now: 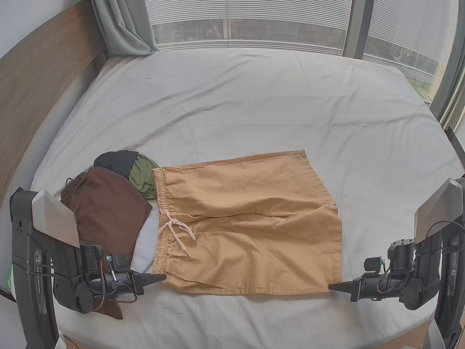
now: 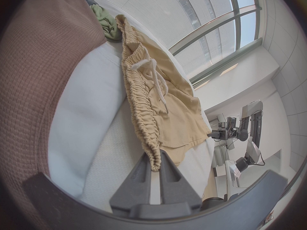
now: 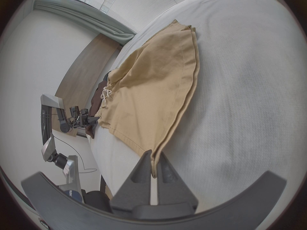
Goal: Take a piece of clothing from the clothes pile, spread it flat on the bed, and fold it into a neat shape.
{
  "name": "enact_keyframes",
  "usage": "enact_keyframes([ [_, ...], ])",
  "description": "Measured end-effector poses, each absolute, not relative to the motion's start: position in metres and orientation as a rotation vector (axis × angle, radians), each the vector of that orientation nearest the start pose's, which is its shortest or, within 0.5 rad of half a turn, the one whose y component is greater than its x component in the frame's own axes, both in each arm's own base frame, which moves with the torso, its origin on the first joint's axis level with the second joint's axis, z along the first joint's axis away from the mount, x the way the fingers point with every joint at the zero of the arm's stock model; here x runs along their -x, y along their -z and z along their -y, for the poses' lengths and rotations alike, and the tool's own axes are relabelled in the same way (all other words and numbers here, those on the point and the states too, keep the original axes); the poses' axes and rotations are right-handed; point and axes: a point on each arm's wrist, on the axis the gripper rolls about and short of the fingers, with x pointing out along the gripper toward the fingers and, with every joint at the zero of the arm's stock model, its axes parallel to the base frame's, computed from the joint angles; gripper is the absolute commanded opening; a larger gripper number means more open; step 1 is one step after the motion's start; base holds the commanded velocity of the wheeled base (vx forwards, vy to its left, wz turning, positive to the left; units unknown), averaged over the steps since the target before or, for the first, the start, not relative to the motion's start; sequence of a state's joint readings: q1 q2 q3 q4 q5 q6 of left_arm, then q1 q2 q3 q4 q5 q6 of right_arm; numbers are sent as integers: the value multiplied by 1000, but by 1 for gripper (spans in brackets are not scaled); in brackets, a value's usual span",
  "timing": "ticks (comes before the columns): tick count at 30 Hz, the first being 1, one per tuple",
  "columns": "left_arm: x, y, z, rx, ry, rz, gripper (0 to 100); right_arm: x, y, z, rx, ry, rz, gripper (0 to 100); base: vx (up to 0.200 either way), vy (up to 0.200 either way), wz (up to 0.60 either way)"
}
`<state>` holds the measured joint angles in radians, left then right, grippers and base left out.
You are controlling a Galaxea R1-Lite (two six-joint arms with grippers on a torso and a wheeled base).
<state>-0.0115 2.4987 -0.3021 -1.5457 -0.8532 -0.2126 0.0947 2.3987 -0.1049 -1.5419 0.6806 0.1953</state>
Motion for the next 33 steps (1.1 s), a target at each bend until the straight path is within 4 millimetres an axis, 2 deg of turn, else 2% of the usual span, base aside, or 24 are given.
enact_keyframes([
  [15,-263,58,14,457,765,-707,0,-212,43,-31,-362,-667,-854,0,0,0,0],
  [33,-253,54,10,471,748,-723,0,-210,46,-29,-335,-671,-854,0,0,0,0],
])
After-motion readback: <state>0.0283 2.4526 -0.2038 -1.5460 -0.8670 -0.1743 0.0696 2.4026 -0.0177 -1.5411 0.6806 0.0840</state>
